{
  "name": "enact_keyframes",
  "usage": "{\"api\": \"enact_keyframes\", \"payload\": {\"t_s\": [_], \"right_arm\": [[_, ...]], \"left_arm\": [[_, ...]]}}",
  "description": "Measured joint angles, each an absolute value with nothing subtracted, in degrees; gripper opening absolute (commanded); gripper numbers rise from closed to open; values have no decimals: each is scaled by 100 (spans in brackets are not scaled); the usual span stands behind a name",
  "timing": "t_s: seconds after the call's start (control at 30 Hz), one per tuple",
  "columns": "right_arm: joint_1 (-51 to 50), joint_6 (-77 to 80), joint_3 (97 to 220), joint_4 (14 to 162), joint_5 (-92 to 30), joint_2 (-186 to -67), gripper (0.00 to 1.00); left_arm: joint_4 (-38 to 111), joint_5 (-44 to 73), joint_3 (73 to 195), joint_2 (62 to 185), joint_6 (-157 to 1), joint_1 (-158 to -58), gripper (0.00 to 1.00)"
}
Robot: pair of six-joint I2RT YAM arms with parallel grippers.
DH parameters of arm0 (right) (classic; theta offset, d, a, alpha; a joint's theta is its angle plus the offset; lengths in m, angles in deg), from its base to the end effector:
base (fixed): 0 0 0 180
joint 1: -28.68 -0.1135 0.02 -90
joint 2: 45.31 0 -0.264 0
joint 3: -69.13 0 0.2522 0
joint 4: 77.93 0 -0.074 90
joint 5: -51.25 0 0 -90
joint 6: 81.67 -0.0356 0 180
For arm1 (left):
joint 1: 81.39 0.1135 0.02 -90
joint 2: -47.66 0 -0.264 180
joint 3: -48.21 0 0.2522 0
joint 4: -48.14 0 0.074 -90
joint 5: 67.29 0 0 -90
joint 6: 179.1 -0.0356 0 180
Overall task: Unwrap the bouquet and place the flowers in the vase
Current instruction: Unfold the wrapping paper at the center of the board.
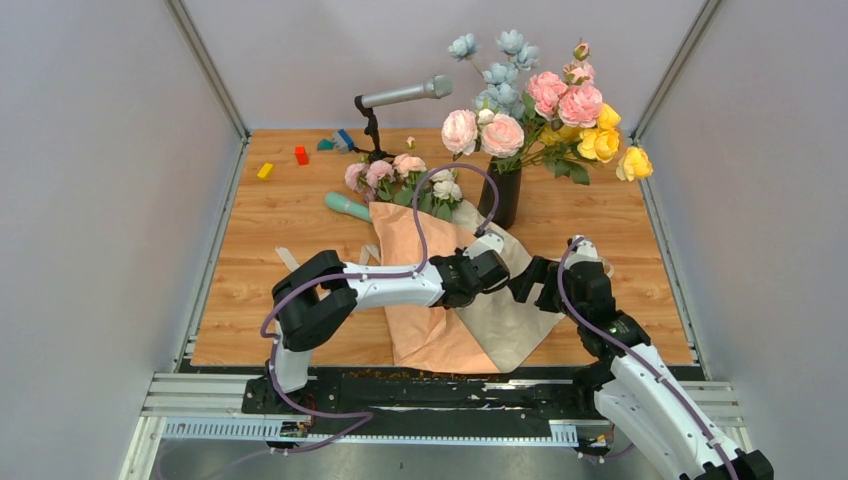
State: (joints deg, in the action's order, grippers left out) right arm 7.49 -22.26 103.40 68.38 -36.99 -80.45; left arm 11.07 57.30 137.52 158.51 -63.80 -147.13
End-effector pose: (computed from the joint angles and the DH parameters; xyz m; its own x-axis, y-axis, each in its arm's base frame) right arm 0.1362 0.0540 0.1995 -0.6512 0.2931 -0.7001 -0.0622 0.8987 0.4341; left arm 0.1837 -0.3585 0.1794 -0.5859 0.4438 -0.6780 0.4188 0.8821 0.2155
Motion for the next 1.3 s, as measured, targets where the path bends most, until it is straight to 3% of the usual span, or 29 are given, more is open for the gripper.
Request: {"api": "enact_keyframes", "payload": {"t_s": [0.1, 0.6, 0.8, 1.0, 1.3], "right_arm": [[749, -2224, 10340, 6838, -3660, -8045, 94], [751, -2222, 10340, 6867, -3306, -8062, 92], [749, -2261, 10303, 7247, -2797, -8150, 87], [552, -2491, 10242, 8106, -2530, -8777, 82], [-987, -2677, 10746, 9146, -3015, -10486, 75]], "left_arm": [[1072, 5800, 13752, 15851, -6372, -14721, 0], [1146, 5964, 12885, 14424, -5849, -14737, 0], [1076, 6178, 12469, 13755, -5460, -14737, 0], [910, 6445, 11698, 12809, -4883, -14684, 0], [666, 6519, 10778, 11360, -4219, -14396, 0]]}}
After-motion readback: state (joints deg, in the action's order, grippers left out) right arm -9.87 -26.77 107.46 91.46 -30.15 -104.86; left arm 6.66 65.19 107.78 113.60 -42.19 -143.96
